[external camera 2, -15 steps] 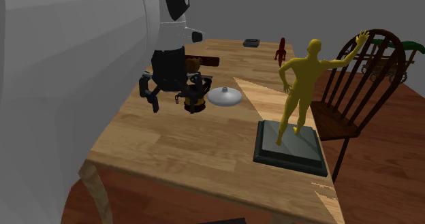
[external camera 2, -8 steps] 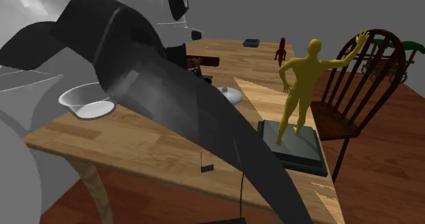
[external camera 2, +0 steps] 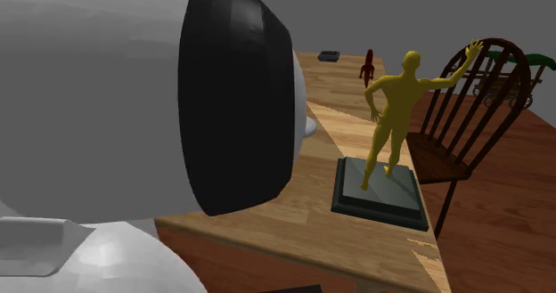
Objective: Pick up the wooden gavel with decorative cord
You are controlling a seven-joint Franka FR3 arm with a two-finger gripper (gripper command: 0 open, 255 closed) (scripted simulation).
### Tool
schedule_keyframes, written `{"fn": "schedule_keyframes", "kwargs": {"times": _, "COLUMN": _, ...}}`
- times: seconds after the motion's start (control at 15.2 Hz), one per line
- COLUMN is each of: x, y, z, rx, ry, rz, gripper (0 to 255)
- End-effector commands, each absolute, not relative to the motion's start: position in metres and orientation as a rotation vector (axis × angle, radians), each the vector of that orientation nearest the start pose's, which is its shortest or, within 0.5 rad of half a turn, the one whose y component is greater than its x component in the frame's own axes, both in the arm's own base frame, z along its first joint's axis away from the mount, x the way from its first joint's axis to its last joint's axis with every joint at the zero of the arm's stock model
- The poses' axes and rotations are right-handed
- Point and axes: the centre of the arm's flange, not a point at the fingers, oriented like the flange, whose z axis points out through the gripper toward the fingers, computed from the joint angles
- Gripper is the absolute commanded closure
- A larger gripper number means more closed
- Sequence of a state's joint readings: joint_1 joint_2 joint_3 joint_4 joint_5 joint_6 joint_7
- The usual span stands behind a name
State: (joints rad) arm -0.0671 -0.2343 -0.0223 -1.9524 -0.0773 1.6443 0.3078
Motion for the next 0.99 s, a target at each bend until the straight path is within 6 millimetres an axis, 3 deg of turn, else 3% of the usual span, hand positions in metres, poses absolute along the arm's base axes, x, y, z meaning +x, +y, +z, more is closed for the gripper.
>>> {"fn": "schedule_keyframes", "kwargs": {"times": 0.0, "x": 0.505, "y": -0.055, "z": 0.567, "rx": -3.16, "ry": 0.676, "rz": 0.111, "gripper": 0}}
{"fn": "schedule_keyframes", "kwargs": {"times": 0.92, "x": 0.676, "y": -0.113, "z": 0.527, "rx": -3.141, "ry": 1.045, "rz": 0.154, "gripper": 0}}
